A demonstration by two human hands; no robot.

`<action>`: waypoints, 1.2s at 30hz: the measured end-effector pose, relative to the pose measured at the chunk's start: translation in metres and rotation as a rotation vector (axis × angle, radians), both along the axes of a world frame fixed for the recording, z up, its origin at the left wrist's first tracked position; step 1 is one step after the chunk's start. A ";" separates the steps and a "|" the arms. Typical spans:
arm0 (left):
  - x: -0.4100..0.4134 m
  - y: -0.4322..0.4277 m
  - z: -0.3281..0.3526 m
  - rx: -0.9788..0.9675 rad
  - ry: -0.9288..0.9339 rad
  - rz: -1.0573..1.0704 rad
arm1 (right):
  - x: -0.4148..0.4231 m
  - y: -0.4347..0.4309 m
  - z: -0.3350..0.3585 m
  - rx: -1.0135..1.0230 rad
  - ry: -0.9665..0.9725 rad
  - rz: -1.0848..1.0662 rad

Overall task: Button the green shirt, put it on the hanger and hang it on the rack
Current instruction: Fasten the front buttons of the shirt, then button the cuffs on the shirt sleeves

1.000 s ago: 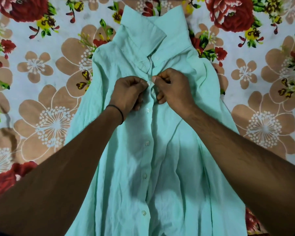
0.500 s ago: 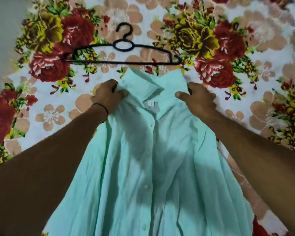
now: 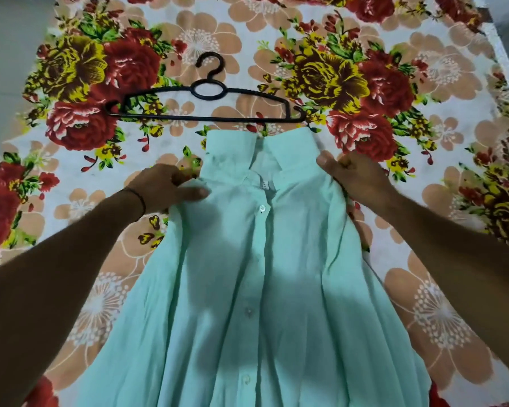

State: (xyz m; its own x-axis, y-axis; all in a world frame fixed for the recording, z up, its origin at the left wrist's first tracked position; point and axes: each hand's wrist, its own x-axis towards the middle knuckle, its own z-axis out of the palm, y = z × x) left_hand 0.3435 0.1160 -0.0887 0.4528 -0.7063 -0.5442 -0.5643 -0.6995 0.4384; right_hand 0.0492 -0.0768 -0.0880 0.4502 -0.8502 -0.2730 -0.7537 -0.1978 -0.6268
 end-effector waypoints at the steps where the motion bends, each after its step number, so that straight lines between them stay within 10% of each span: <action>1: 0.000 0.012 0.001 0.011 0.039 0.015 | -0.008 0.010 0.002 0.042 0.004 -0.018; 11: -0.017 0.100 -0.028 -0.328 0.200 0.690 | -0.098 0.067 -0.021 0.100 0.025 -0.026; 16: 0.023 0.071 0.000 -0.295 -0.294 0.314 | -0.107 0.007 0.010 -0.030 0.097 -0.110; 23: 0.009 0.097 0.002 -0.162 -0.051 0.438 | -0.126 0.038 0.034 0.159 0.249 -0.086; 27: -0.043 0.151 0.007 -0.189 -0.302 0.346 | -0.156 0.124 0.021 0.259 0.190 -0.046; 30: -0.104 0.194 0.011 -0.364 -0.451 0.162 | -0.182 0.190 0.005 0.091 0.158 -0.066; 36: -0.121 0.285 -0.029 -0.049 -0.415 0.076 | -0.228 0.188 0.006 -0.206 0.333 -0.331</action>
State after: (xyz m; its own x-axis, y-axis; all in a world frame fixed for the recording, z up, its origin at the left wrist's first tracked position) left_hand 0.2225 0.4012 -0.1181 0.6783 -0.6829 -0.2712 -0.6475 -0.7300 0.2188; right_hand -0.1791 0.1109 -0.0825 0.0644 -0.9838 -0.1673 -0.9490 -0.0085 -0.3152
